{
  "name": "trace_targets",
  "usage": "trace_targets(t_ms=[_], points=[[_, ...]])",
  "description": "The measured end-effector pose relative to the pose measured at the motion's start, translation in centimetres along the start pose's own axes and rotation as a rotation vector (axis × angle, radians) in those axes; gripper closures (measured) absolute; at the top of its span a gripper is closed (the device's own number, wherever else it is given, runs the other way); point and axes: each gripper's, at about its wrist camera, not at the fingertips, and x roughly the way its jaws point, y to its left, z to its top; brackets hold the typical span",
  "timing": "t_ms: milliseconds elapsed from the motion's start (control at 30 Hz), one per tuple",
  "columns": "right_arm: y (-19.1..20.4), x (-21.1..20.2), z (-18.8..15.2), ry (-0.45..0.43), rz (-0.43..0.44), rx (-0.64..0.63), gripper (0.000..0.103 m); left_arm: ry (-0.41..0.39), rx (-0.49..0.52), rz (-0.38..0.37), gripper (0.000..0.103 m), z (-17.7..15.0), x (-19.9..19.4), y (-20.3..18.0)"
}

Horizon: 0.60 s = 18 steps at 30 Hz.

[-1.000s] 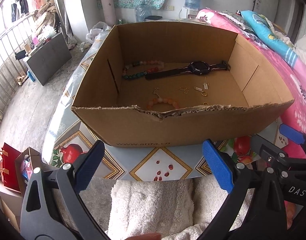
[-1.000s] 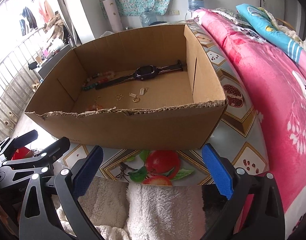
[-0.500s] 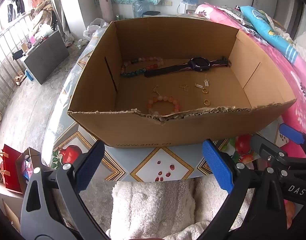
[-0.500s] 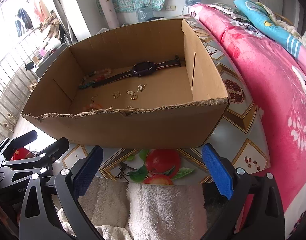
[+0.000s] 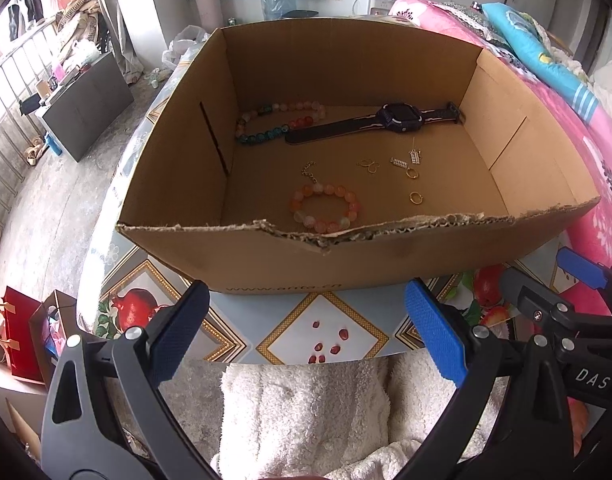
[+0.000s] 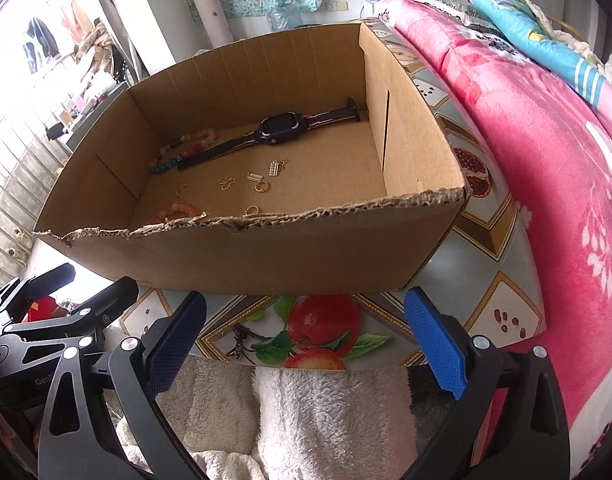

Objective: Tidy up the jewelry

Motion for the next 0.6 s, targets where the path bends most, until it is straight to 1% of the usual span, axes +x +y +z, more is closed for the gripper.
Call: trace_targets(t_ms=[600], points=[[0.11, 0.42, 0.35, 0.005, 0.004, -0.001, 0.007, 0.011, -0.004, 0.003, 0.009, 0.56, 0.53, 0.02]])
